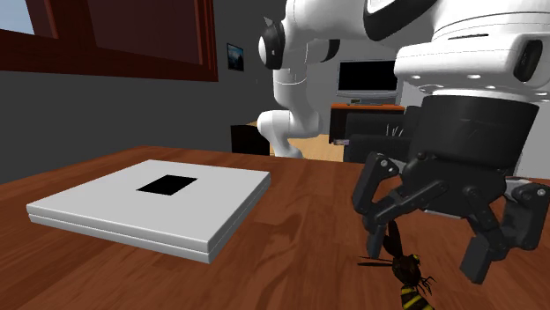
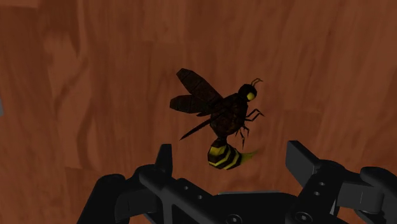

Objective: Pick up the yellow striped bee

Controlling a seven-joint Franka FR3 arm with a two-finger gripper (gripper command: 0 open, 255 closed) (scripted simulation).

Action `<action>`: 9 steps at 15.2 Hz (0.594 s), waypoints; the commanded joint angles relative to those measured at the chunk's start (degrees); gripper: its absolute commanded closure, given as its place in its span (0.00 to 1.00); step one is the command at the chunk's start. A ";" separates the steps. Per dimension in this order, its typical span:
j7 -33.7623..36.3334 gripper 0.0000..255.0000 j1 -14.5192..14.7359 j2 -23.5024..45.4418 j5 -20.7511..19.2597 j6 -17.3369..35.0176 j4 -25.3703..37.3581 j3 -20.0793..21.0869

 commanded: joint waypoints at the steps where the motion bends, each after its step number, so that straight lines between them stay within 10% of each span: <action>1: 0.38 0.00 -0.02 0.33 -0.25 1.45 -1.17 -0.09; 5: 0.80 0.00 -0.12 0.66 -0.51 3.19 -2.66 -0.21; 6: 0.87 1.00 -0.09 0.62 -0.51 3.19 -2.72 -0.19; 9: 0.86 1.00 -0.06 0.69 -0.52 3.13 -2.58 -0.19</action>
